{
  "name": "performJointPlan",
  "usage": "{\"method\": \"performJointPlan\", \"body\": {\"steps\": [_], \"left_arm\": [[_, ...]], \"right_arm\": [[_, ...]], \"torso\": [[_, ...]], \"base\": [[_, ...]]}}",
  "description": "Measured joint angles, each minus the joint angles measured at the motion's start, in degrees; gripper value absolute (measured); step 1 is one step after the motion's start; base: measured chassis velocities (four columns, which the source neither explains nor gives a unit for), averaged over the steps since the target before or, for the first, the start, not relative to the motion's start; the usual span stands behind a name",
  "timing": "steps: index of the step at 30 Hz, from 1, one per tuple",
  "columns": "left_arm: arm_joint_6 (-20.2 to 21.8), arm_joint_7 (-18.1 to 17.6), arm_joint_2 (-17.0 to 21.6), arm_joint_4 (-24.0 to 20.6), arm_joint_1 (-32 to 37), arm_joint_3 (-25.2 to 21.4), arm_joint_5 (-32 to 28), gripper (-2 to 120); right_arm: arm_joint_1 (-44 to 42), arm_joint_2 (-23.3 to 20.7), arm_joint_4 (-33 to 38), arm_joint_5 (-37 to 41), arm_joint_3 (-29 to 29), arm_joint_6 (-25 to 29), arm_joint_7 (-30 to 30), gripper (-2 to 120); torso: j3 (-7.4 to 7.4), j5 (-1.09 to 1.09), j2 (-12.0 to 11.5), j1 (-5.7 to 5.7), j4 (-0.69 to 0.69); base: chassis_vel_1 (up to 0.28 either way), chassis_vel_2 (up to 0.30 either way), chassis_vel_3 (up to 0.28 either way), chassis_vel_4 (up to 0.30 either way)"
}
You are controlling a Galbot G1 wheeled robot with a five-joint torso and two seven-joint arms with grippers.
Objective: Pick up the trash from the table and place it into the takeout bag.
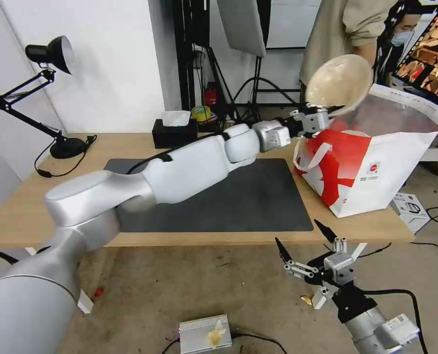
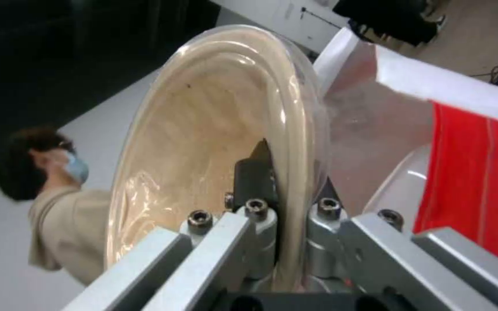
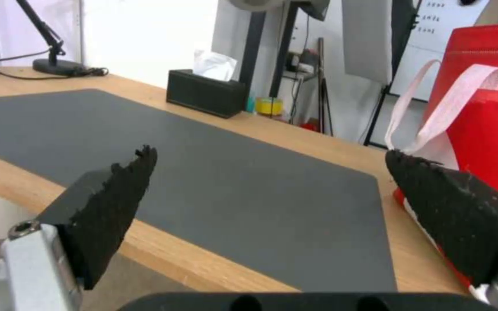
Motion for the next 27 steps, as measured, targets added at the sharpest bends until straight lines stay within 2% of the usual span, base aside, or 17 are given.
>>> {"method": "performJointPlan", "body": {"steps": [2,5,18,27], "left_arm": [[-1.02,0.91,-2.36,3.01,0.08,-0.67,1.59,0],[-1.34,1.48,-3.06,4.52,-0.19,-0.19,2.15,0],[-1.62,4.23,-2.97,7.49,0.12,-0.3,2.82,0],[-1.31,8.98,-2.89,9.17,0.2,0.78,1.49,0]], "right_arm": [[0.0,0.0,0.0,0.0,0.0,0.0,0.0,100],[0.0,0.0,0.0,0.0,0.0,0.0,0.0,100],[0.0,0.0,0.0,0.0,0.0,0.0,0.0,100],[0.0,0.0,0.0,0.0,0.0,0.0,0.0,100]], "torso": [[0.0,0.0,0.0,0.0,-0.01],[0.0,0.0,0.01,0.0,-0.01],[0.0,-0.01,0.01,0.0,0.02],[0.0,-0.01,0.01,0.0,0.02]], "base": [[0.0,0.0,0.0,0.0],[0.0,0.0,0.0,0.0],[0.0,0.0,0.0,0.0],[0.0,0.0,0.0,0.0]]}}
